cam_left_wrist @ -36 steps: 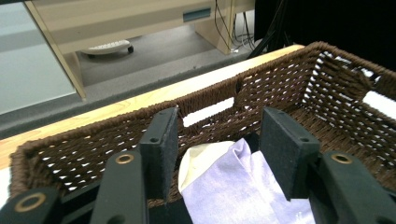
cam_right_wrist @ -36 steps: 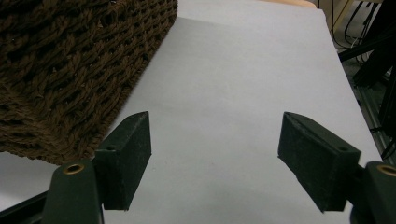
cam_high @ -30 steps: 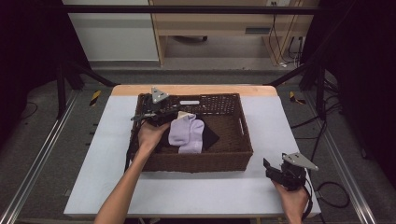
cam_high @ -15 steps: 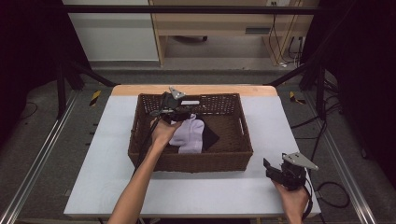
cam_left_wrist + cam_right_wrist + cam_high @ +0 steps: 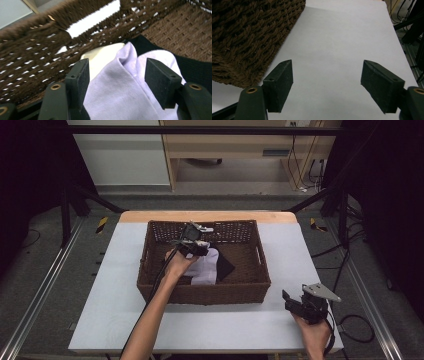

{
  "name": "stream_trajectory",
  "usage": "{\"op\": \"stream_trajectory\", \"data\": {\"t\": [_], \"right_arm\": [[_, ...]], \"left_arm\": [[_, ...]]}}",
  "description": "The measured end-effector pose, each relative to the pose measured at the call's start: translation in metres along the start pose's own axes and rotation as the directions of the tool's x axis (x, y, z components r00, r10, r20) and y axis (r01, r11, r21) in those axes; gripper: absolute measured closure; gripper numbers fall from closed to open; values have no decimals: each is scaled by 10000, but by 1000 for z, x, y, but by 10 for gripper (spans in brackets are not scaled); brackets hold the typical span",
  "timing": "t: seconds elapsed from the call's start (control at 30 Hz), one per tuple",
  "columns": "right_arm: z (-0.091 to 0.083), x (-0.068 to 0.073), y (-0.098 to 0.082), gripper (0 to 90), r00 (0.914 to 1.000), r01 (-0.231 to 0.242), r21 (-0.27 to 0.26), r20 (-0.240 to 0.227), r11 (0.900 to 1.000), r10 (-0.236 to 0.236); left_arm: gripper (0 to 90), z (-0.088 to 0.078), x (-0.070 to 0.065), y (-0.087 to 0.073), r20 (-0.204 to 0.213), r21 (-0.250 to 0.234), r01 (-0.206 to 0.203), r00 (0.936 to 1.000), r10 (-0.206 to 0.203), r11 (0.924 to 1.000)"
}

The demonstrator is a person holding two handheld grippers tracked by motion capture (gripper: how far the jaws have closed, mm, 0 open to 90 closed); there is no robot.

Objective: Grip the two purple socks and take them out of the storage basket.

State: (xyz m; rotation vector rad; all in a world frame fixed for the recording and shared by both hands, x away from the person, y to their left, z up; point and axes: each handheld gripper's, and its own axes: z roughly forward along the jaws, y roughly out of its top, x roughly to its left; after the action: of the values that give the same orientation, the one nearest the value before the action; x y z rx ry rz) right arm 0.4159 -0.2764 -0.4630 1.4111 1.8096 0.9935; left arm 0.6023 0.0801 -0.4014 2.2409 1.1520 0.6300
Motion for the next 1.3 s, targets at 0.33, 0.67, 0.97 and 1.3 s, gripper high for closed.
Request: {"op": "stream_trajectory", "data": {"t": [0.33,0.67,0.97,1.3], "right_arm": [[1,1,0,260,10000,-2,66,-3,10000,2],[1,1,-1,260,10000,31,156,-10,9999,-31],[1,1,-1,260,10000,12,166,-4,9999,-12],[0,0,0,263,10000,36,170,-10,9998,-36]], "left_arm": [[310,15,-10,-1,291,1189,-707,9973,677,9904],[639,18,-8,-3,351,2046,-509,9984,446,9775],[837,12,-3,-3,185,1837,-94,9998,61,9829],[848,-26,15,-5,257,-444,517,9984,-506,9977]]}}
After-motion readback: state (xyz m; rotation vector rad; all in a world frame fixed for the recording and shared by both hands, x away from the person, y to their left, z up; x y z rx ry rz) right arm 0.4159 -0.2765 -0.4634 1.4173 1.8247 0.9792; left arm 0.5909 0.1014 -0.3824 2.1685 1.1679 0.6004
